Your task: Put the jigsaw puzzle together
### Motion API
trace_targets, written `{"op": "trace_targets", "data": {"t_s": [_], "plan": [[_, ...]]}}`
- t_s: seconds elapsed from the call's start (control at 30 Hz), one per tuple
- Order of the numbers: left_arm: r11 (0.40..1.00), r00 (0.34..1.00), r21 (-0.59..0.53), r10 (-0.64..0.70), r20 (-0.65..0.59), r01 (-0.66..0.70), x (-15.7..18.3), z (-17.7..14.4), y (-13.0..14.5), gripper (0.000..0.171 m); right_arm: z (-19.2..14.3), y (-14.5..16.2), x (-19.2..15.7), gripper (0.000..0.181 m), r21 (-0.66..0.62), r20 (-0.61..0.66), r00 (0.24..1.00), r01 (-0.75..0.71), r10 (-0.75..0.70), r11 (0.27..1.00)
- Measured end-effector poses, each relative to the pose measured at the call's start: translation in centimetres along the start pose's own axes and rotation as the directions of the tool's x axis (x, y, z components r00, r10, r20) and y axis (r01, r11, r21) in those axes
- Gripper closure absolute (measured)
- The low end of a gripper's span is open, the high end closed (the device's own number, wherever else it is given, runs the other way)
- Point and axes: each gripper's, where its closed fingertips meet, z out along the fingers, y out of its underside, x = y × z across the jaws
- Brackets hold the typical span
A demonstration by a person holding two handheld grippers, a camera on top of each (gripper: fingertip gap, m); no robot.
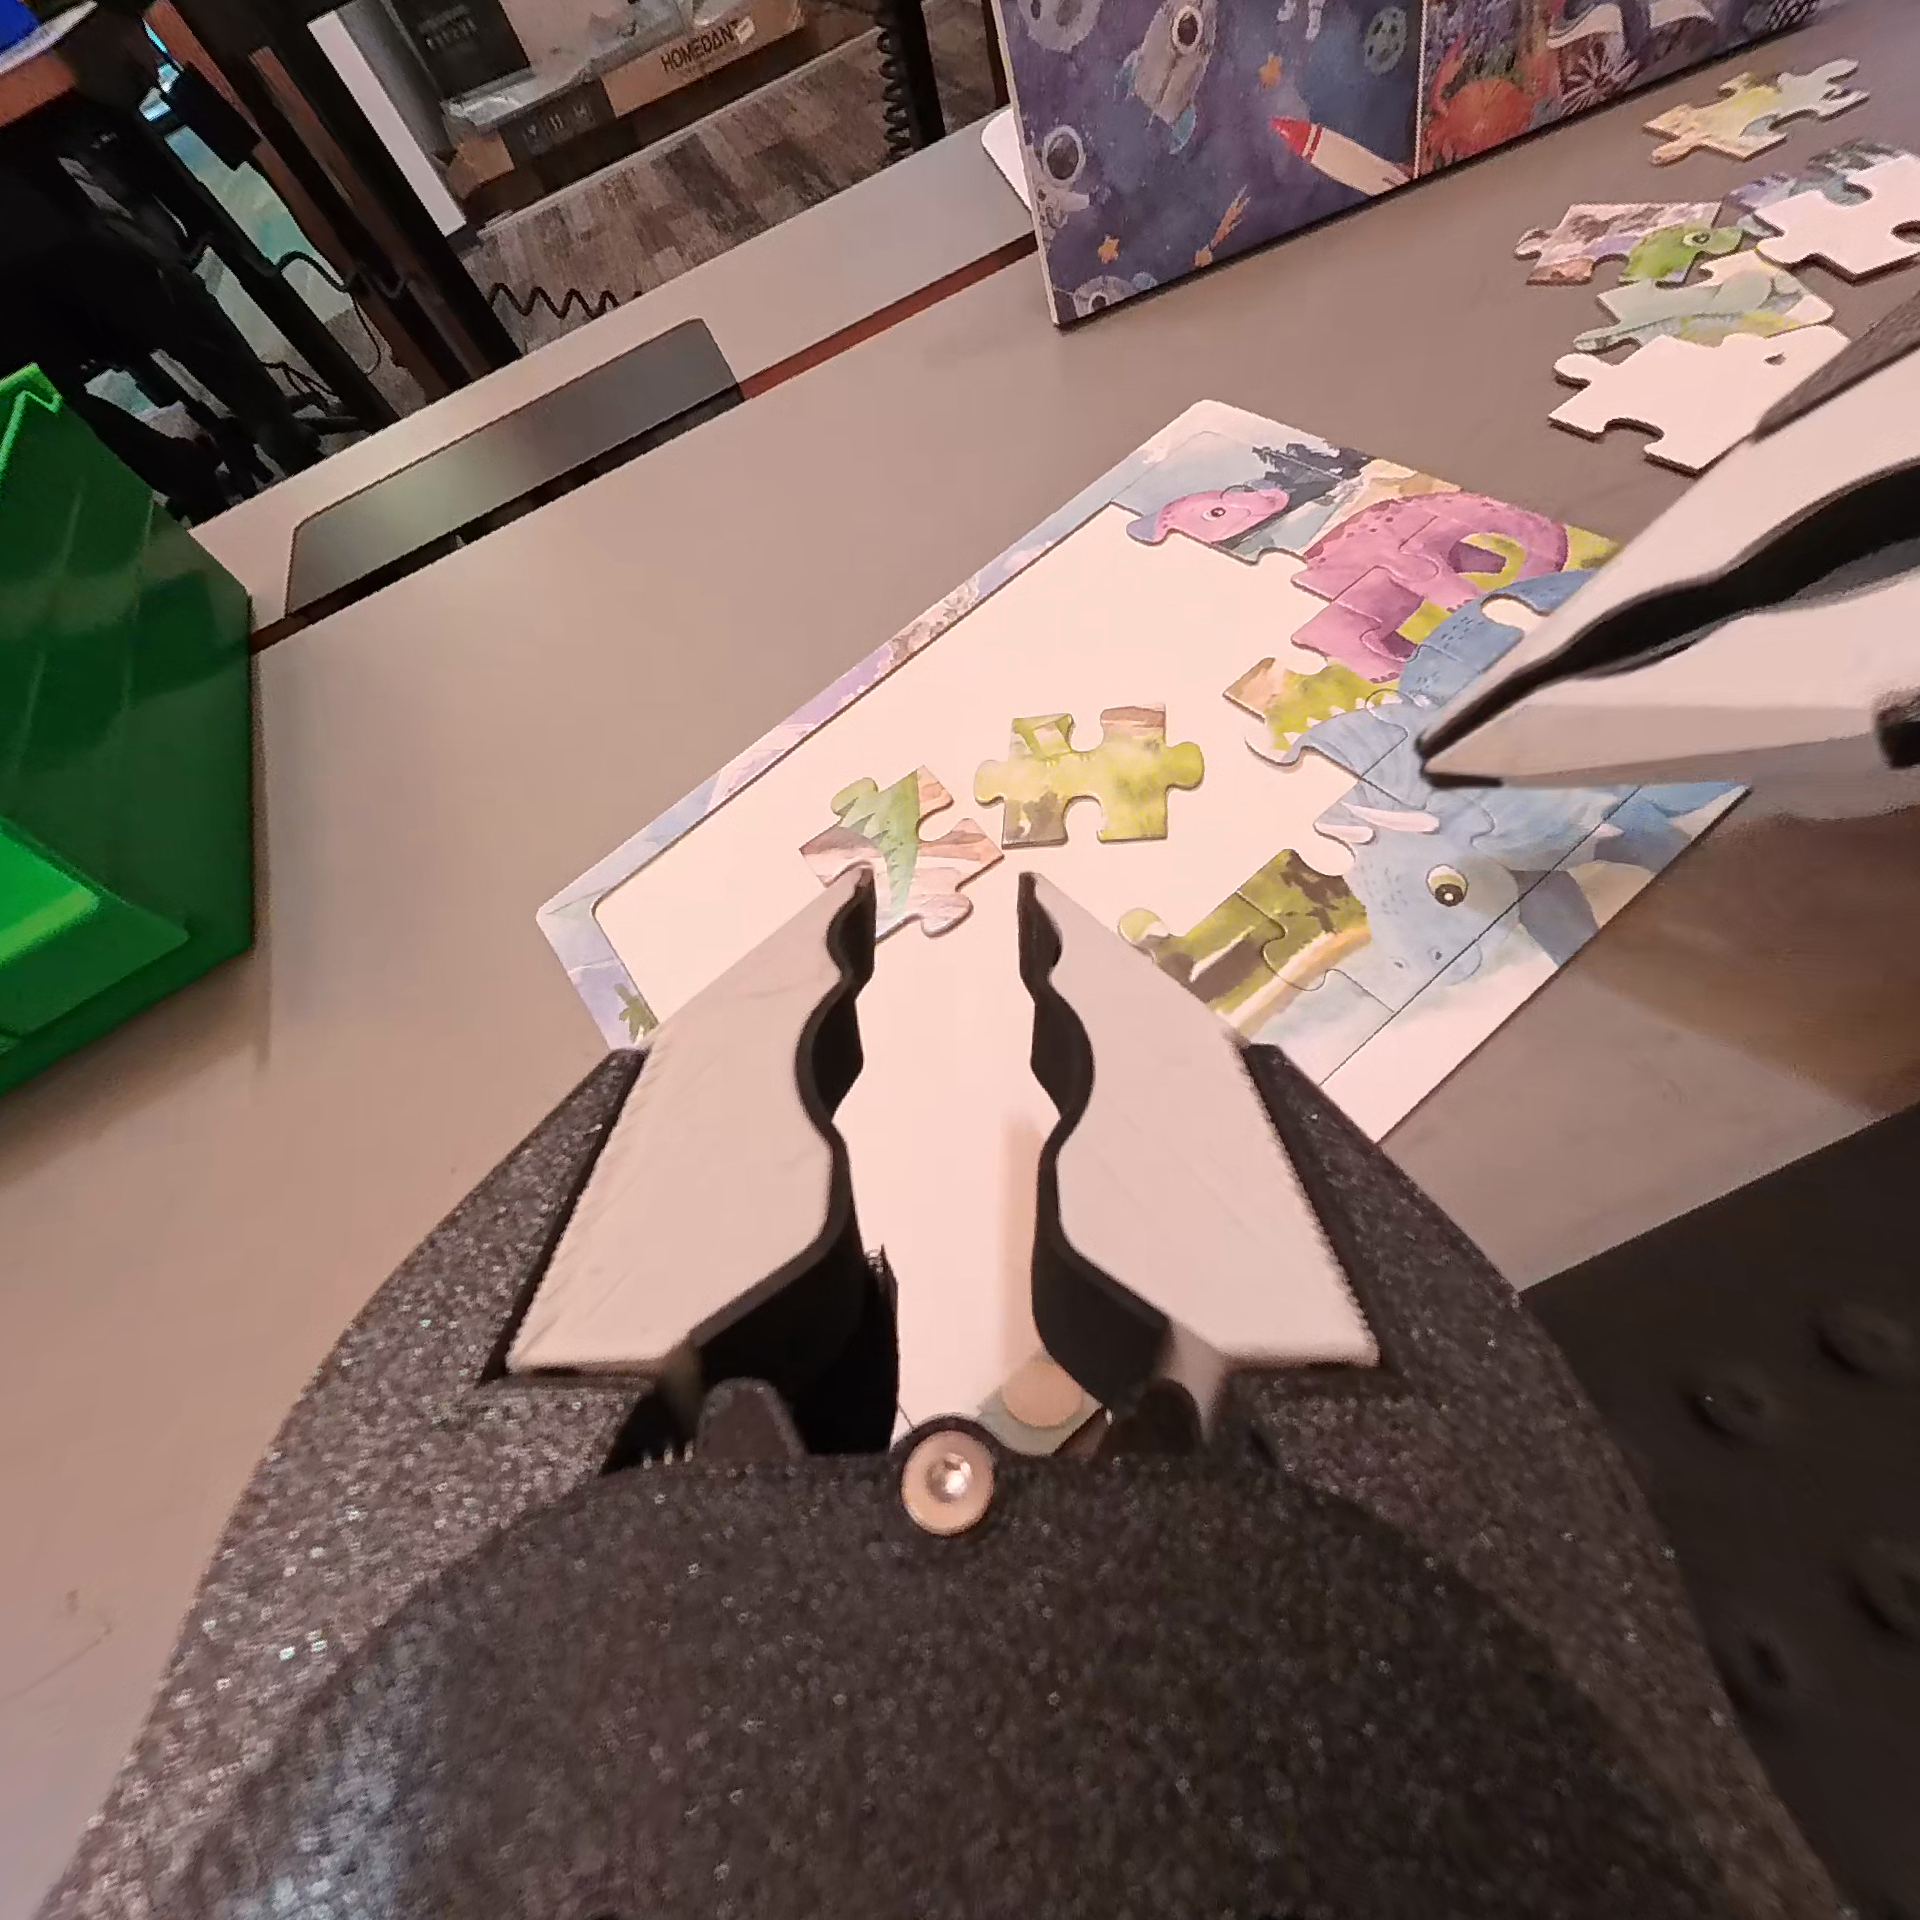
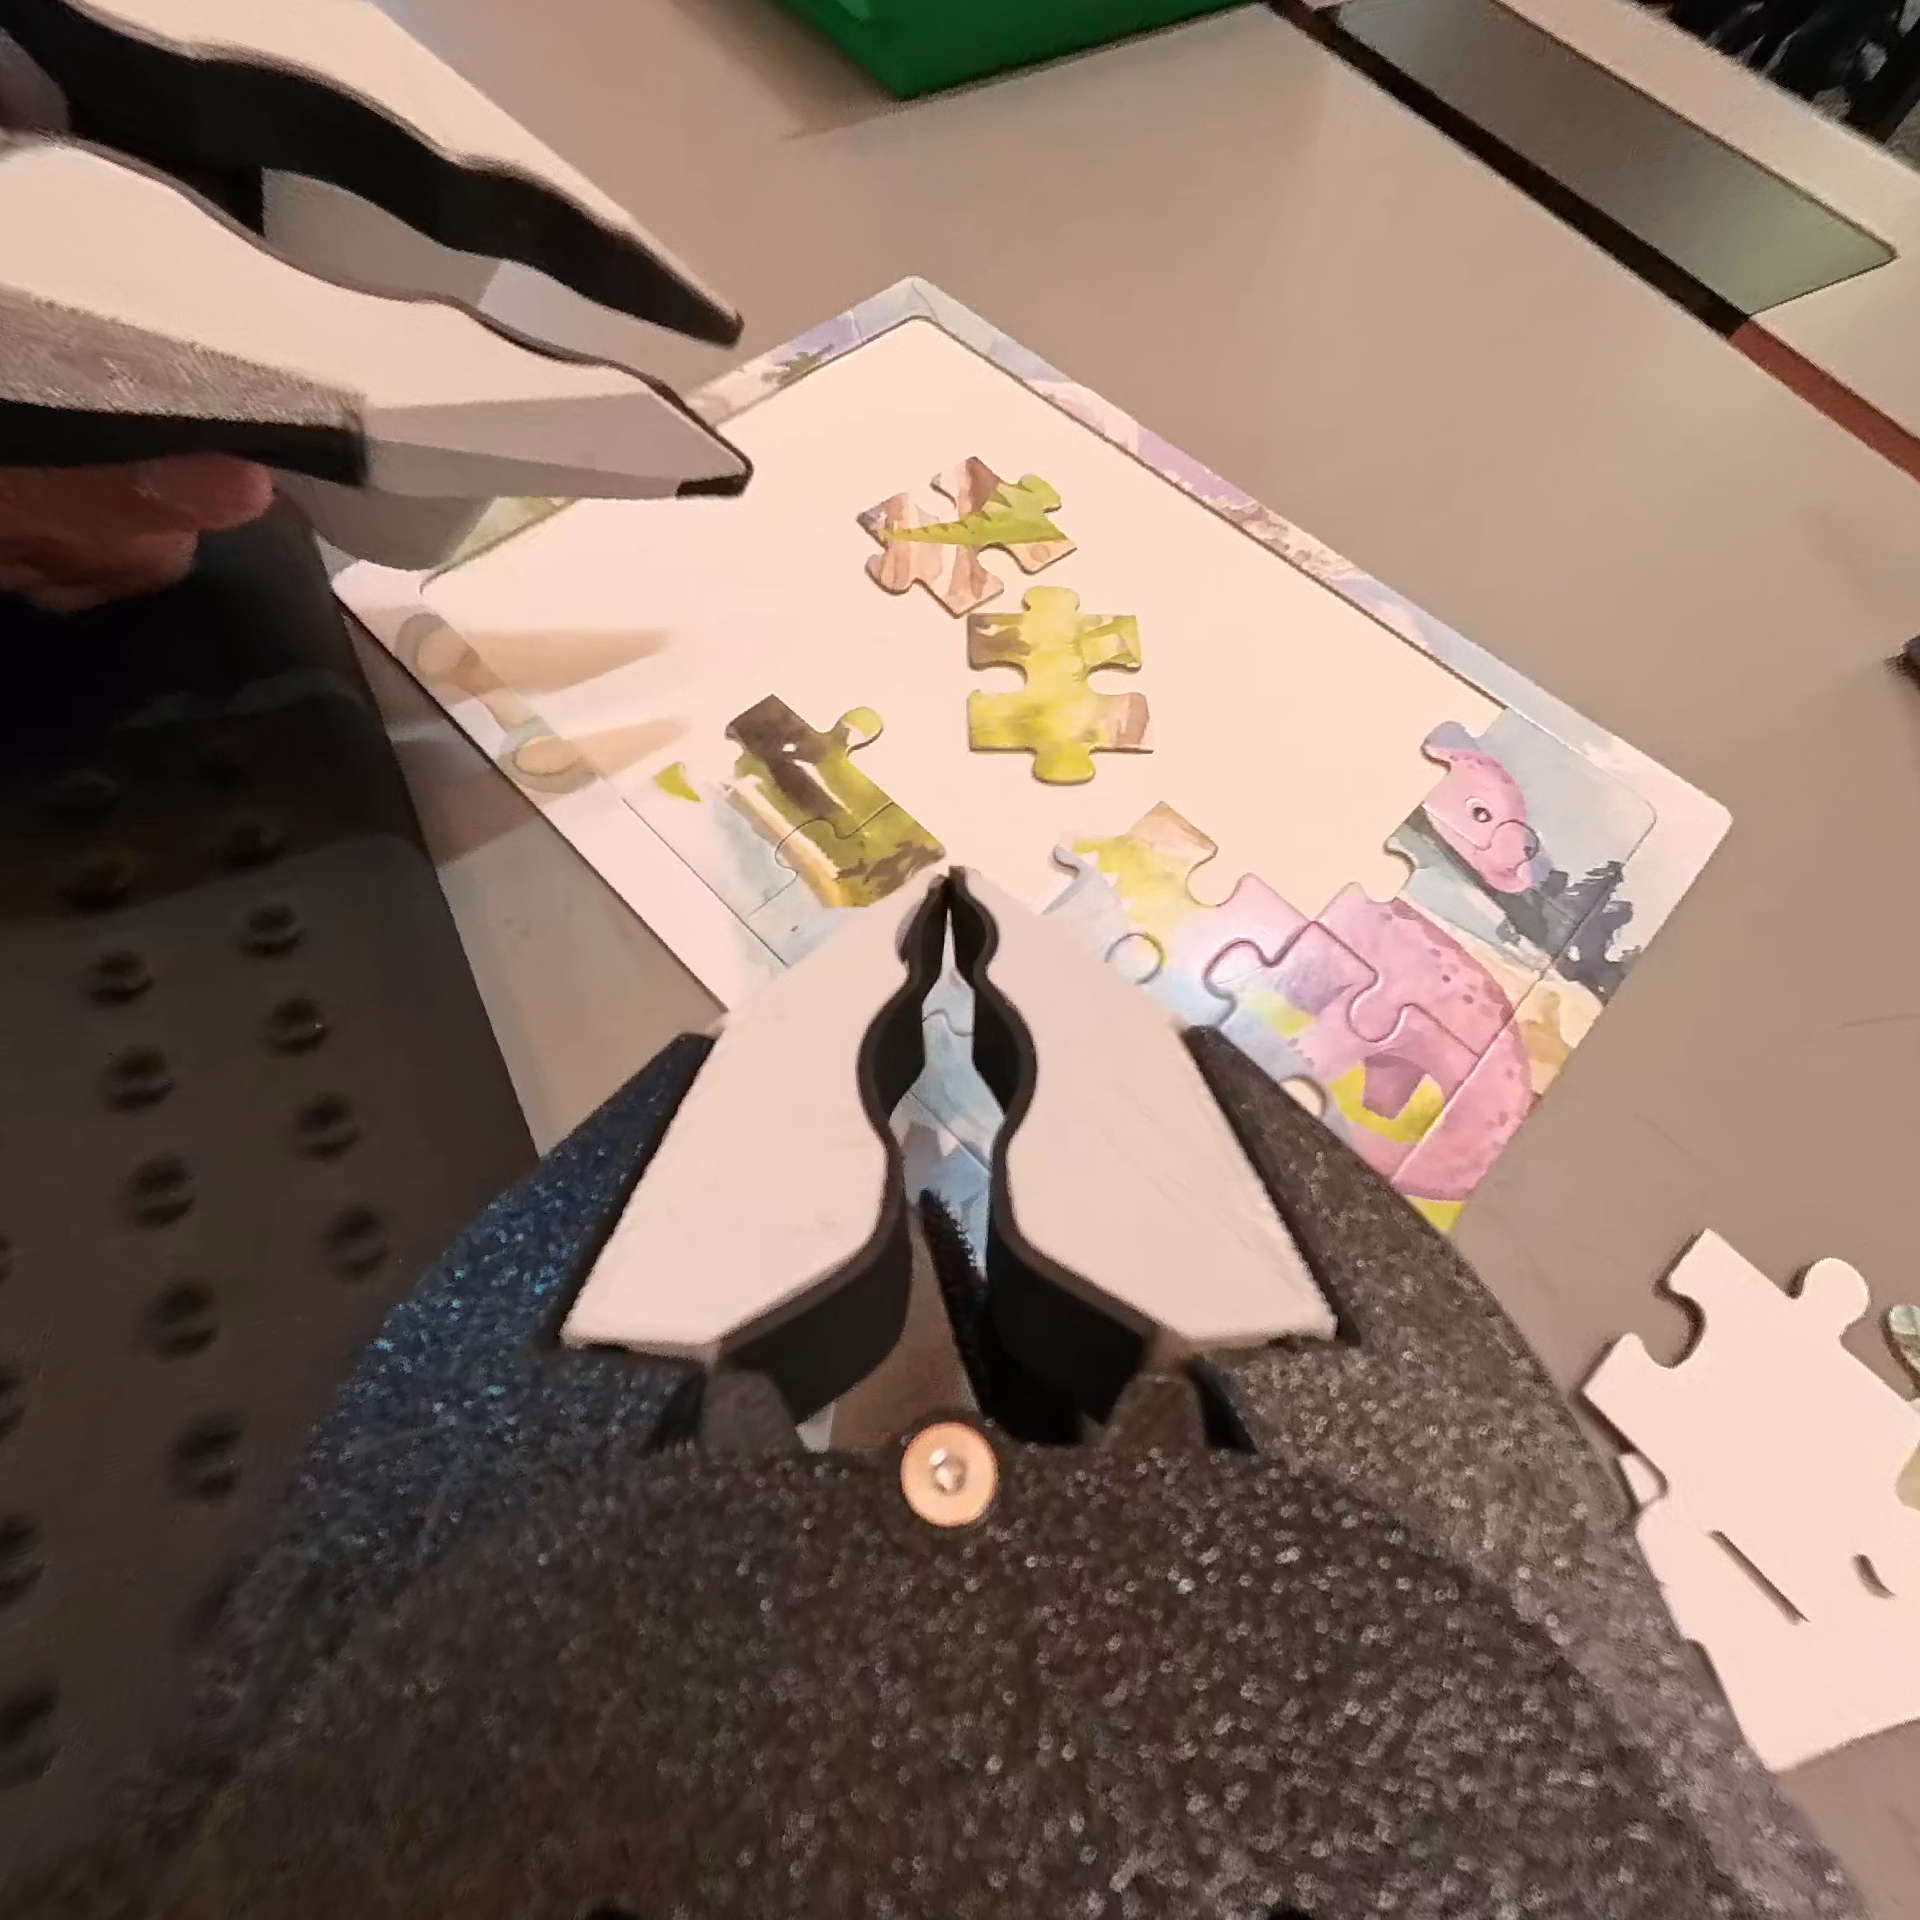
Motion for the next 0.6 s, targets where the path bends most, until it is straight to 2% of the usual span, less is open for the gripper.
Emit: {"op": "trace_targets", "data": {"t_s": [0.23, 0.6], "plan": [[0.999, 1.0, 0.036, -0.008, -0.005, 0.008, -0.02, -0.44, -0.47, 0.144, 0.16, 0.29, -0.21, 0.181, -0.02, -0.016, 0.999, 0.042, -0.043, 0.999], [0.997, 0.999, 0.065, -0.035, -0.023, 0.036, -0.12, -0.78, -0.84, 0.144, 0.28, 0.44, -0.11, 0.181, -0.029, -0.016, 0.999, 0.033, -0.034, 0.999]]}}
